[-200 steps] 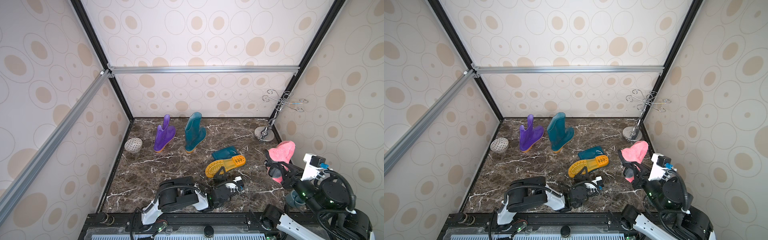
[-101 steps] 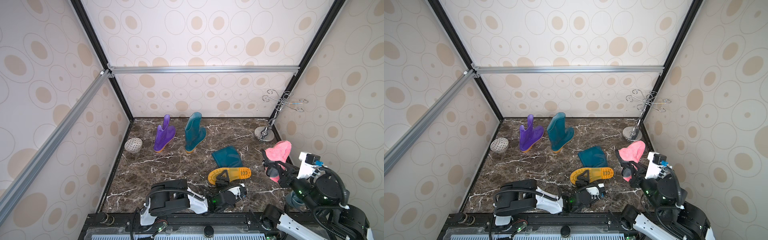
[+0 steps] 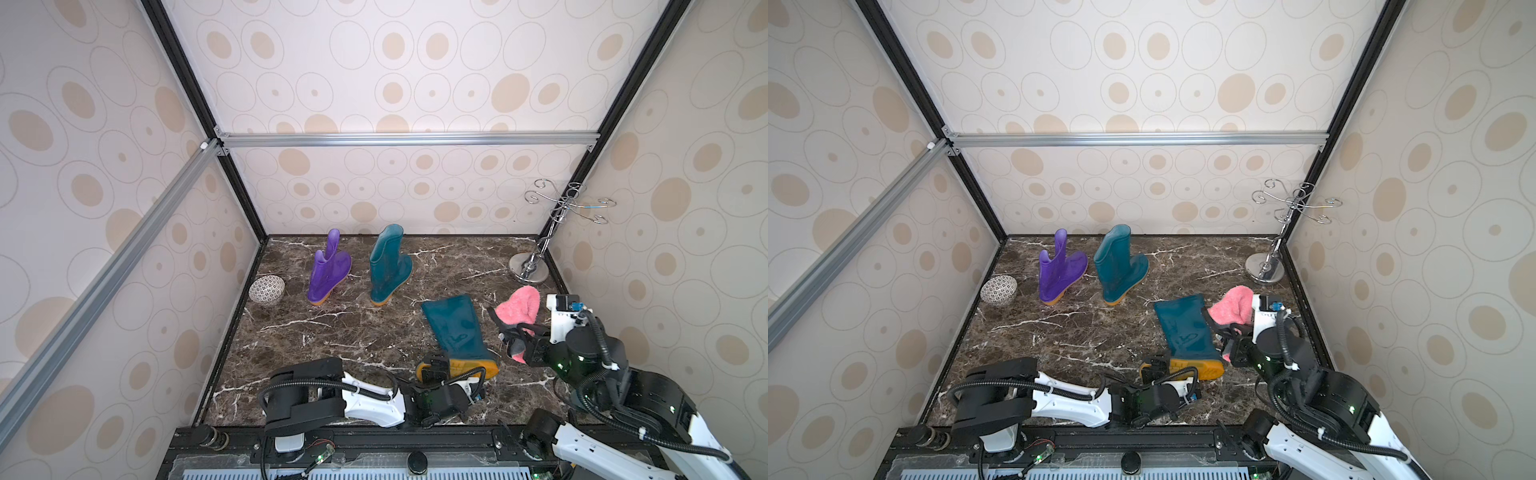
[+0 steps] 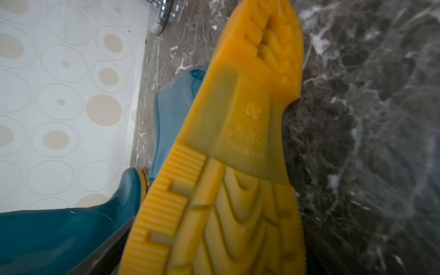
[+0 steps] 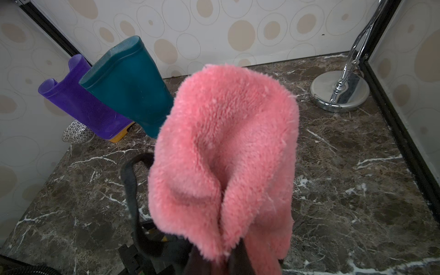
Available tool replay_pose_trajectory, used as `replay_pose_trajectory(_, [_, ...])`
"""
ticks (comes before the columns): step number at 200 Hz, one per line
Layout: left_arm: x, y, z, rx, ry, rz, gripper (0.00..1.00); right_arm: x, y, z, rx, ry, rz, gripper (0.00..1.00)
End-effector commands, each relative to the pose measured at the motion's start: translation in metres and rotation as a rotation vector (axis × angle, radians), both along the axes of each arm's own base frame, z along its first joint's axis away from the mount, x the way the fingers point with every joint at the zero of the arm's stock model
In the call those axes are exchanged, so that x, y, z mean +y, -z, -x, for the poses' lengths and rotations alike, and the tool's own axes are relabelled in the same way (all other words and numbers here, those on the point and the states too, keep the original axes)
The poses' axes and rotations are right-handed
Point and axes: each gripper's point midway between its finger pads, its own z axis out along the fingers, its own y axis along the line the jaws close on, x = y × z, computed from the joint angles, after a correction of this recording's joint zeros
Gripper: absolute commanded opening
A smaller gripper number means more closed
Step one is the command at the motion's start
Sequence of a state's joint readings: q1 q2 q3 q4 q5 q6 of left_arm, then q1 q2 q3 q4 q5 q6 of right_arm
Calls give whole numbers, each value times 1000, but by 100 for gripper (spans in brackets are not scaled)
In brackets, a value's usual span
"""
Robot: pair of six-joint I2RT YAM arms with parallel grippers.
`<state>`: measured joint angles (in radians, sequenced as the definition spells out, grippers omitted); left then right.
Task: Wipe the rubber boots with a cloth
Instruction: Adjust the rubber boot at the center of the board.
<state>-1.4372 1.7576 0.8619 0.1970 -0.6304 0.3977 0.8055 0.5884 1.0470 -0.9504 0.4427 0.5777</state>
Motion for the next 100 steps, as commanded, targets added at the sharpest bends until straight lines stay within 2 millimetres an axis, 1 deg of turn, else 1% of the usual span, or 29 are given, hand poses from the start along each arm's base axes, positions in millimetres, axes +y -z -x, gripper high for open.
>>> replay_pose_trajectory(1, [4,-5,13,113,2,39,98,6,9,0,36,-3,-25,0])
replay_pose_trajectory(27, [8,-6,23,181,27,51,100,16,16,-5,58,-22,-18,0])
replay_pose_trajectory(51, [3,-12,31,275,50,84,100,25,24,-8,91,-38,-8,0])
replay_pose_trajectory(70, [3,-19,31,383,45,138,100,29,26,-11,101,-46,-8,0])
replay_pose_trajectory(87, [10,-25,30,470,38,177,98,35,29,-12,117,-62,0,0])
replay_pose_trajectory(100, [19,-29,26,536,24,206,96,39,32,-14,130,-72,9,0])
